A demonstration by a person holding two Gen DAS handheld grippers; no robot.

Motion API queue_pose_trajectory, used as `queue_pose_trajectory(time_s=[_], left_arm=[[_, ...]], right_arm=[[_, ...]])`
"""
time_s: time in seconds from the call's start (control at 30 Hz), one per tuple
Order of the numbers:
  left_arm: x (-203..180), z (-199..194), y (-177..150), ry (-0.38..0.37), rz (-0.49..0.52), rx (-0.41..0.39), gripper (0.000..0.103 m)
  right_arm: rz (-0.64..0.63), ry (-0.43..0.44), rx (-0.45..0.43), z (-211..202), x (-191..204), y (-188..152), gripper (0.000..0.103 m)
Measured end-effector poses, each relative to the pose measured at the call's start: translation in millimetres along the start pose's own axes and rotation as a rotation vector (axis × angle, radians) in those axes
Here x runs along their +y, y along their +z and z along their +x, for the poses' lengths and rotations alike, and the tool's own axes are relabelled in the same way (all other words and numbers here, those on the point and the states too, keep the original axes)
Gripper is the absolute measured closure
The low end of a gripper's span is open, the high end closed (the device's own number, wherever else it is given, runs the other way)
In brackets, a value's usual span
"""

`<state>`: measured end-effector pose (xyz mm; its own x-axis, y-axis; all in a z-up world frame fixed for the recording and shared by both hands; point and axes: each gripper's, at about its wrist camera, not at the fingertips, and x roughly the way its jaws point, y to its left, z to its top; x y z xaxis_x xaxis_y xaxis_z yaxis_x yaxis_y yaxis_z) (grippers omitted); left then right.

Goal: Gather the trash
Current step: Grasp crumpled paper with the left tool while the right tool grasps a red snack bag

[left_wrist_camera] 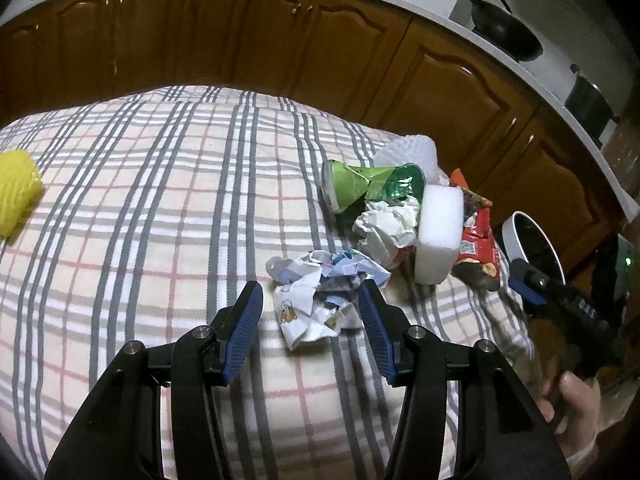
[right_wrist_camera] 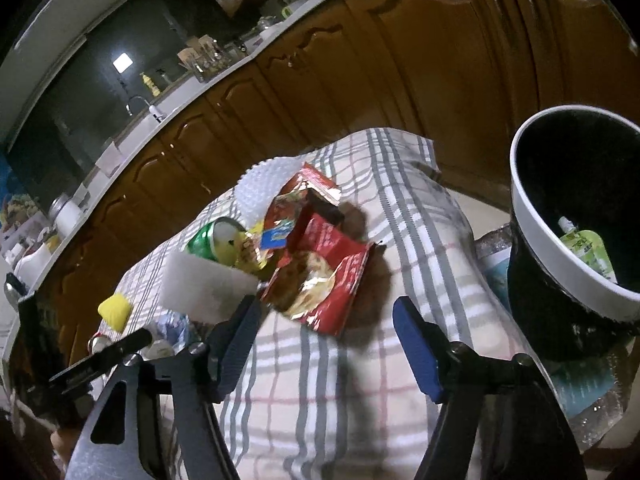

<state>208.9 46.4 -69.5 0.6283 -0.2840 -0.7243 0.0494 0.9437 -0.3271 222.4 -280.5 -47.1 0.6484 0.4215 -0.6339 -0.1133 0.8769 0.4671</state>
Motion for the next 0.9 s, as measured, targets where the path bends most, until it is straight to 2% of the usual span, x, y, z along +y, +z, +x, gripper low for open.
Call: queue_pose_trajectory(time_s=[0.13,0.17,0.2,0.23,0.27,0.33,0.4,0.63,0.9], left_arm=[[-0.3,9.8,0.1,0.000,0.013,0.019,0.055],[-0.6,12.3,-0.5,-0.001,0.018,0.025,0.056],[-1.4,13.7,-1.5,-0.003,0.023,0.028,0.068],[-2.0,15.3,-2.4,-0.004,0.030,0.034,0.083],[-2.6,15.7,-2.9,0.002,0.038,0.034,0.084],[-2.3,13.1,-3.8,0.003,0.043,0.026,0.088],[-1.9,8.7,-4.9,0.008,0.047,0.017,0.088],[-6.2,-22.8,-8.4,-0.012,0.043,-0.037,0.089],[-41.5,-51.2,-16.3,-0.088,0.105,-0.067,0.089]], right_arm=[[0.038,0.003,0.033,17.8,-8.7,5.2,0.043],[0.050,0.008,0.047,22.9,-11.7,5.7,0.051],[0.060,0.013,0.059,27.4,-13.7,5.3,0.067],[0.065,0.016,0.067,30.5,-14.7,4.6,0.078],[0.061,0.015,0.074,32.7,-14.4,3.3,0.093],[0.058,0.021,0.062,29.8,-13.0,1.0,0.095],[0.047,0.027,0.037,20.0,-10.7,-2.1,0.101],[0.002,0.025,-0.013,-13.1,-2.7,-6.8,0.101],[-0.007,0.005,-0.045,-43.3,-5.5,-15.7,0.101]])
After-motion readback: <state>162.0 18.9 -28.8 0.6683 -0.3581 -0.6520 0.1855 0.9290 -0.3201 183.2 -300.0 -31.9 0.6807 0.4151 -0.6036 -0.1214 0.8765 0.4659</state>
